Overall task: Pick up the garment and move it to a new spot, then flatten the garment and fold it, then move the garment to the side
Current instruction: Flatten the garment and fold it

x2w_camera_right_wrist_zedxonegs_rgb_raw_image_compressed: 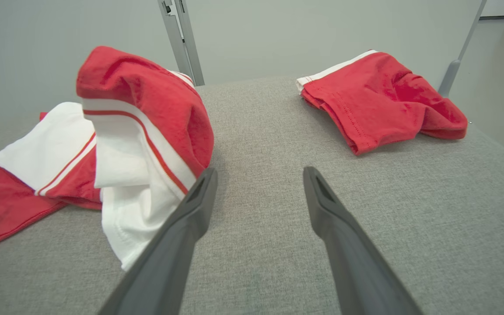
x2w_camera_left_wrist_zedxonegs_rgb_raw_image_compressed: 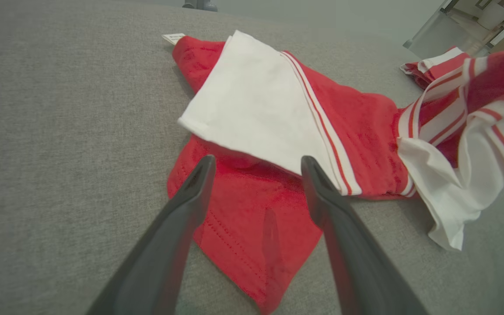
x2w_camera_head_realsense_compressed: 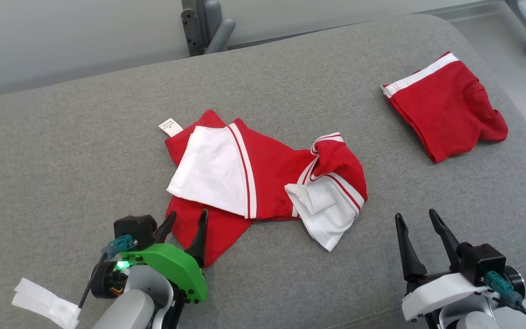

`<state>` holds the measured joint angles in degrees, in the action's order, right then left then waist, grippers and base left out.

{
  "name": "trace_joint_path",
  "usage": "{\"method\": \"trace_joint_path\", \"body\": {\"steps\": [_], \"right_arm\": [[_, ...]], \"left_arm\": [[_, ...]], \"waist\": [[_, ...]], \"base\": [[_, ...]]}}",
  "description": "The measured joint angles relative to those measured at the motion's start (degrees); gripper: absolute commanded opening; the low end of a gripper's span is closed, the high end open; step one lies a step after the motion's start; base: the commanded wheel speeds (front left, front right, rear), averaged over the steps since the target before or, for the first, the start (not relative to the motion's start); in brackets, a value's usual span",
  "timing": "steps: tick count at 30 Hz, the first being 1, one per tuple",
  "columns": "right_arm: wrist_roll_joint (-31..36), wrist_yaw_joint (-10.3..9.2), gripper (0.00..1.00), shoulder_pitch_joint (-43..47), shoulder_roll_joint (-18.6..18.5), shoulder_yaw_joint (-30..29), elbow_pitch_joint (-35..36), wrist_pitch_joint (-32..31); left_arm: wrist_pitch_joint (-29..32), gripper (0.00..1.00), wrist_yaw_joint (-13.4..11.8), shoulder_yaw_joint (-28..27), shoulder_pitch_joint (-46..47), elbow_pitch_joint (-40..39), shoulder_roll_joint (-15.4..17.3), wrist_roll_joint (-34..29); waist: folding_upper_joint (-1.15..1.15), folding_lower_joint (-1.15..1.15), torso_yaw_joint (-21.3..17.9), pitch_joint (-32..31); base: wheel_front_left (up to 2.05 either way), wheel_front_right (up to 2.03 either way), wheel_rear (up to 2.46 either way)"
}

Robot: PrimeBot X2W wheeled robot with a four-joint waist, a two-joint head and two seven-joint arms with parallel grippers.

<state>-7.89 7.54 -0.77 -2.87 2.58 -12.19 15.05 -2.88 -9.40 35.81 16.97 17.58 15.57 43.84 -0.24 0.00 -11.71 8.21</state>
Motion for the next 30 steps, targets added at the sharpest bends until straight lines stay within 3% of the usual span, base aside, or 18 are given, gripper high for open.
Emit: {"method": "trace_joint_path", "body": {"steps": [6, 30], "right_arm": [[0.5, 0.0, 1.0, -0.3, 0.0, -0.5, 0.1, 0.0], [-0.5, -0.01, 1.0, -2.5, 0.0, 0.3, 0.0, 0.0]], "left_arm": [[1.2, 1.0, 1.3, -1.0, -0.4, 4.0, -1.1, 3.4], [0.3, 1.0, 0.9, -3.9, 7.7, 10.4, -2.1, 4.2]], "waist": [[0.0, 0.0, -0.2, 1.4], [0.0, 0.0, -2.2, 5.6]], "base": [[0.0, 0.0, 0.0], [0.0, 0.0, 0.0]]}}
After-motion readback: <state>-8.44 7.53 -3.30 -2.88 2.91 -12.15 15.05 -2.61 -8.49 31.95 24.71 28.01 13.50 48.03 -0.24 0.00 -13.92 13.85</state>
